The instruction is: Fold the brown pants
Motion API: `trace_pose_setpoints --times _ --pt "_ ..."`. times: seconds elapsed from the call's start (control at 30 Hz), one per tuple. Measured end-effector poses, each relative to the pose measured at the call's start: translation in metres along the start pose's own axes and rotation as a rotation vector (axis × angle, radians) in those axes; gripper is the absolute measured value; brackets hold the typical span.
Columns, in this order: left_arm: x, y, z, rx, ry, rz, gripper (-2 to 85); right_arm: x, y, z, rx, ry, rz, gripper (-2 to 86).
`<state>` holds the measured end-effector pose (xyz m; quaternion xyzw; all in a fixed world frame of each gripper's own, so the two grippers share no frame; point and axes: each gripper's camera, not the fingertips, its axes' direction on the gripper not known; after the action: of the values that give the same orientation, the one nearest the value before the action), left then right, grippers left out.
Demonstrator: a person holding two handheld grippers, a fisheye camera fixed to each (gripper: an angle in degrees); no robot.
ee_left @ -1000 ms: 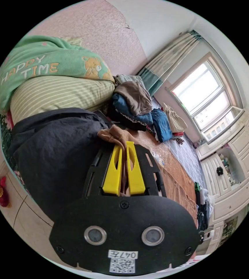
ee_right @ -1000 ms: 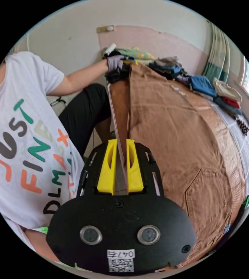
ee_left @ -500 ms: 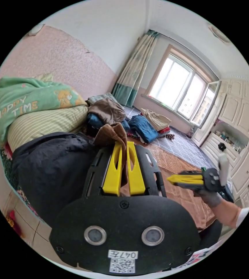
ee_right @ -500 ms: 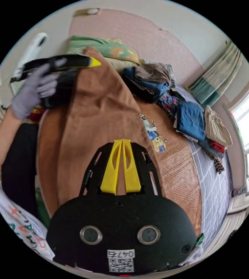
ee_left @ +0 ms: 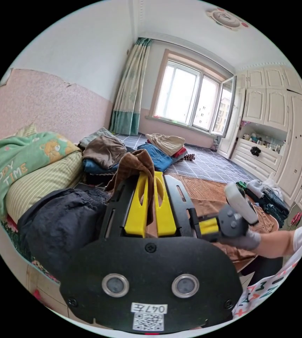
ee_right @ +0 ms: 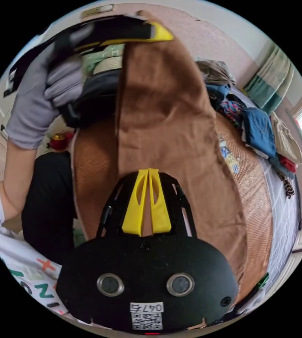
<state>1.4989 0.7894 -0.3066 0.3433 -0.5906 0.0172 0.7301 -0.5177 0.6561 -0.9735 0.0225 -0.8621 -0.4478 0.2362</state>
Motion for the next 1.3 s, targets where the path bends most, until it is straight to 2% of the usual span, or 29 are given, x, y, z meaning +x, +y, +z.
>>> trace_pose_setpoints --times 0.1,0.2,0.3,0.4,0.47,0.53,0.67,0.8,0.97,1.1,1.23,1.3 --pt "0.050 -0.033 -0.004 0.010 0.023 0.033 -0.8 -0.031 0.050 0.008 0.088 0.135 0.058 -1.1" --pt "0.122 -0.065 -0.006 0.000 0.036 0.129 -0.8 -0.022 0.095 -0.006 0.100 0.042 0.073 -0.7" --pt "0.216 -0.093 -0.006 -0.010 0.069 0.266 -0.7 0.043 0.182 -0.042 0.226 -0.109 0.281 -0.6" --pt "0.338 -0.103 0.005 -0.058 0.141 0.442 -0.6 0.124 0.313 -0.078 0.355 -0.080 0.604 -0.8" --pt "0.442 -0.082 0.035 -0.172 0.182 0.564 -0.4 0.158 0.397 -0.093 0.413 -0.057 0.755 -0.9" --pt "0.500 -0.047 0.066 -0.240 0.177 0.585 0.0 0.183 0.498 -0.099 0.436 -0.042 0.903 -0.9" --pt "0.587 0.023 0.136 -0.405 0.135 0.626 3.2 0.187 0.612 -0.086 0.480 -0.072 1.060 1.3" --pt "0.620 0.024 0.142 -0.446 0.080 0.609 7.5 0.187 0.673 -0.054 0.592 -0.274 1.105 7.7" --pt "0.637 0.021 0.090 -0.405 0.286 0.624 10.2 0.193 0.661 -0.029 0.586 -0.370 1.011 12.2" --pt "0.639 0.035 0.064 -0.379 0.384 0.687 9.5 0.185 0.620 -0.034 0.541 -0.255 0.897 12.8" --pt "0.570 -0.012 0.042 -0.257 0.196 0.609 8.3 0.192 0.568 -0.026 0.365 -0.049 0.838 12.7" --pt "0.520 -0.042 0.048 -0.259 0.084 0.535 7.7 0.207 0.547 -0.009 0.274 0.017 0.826 12.4"
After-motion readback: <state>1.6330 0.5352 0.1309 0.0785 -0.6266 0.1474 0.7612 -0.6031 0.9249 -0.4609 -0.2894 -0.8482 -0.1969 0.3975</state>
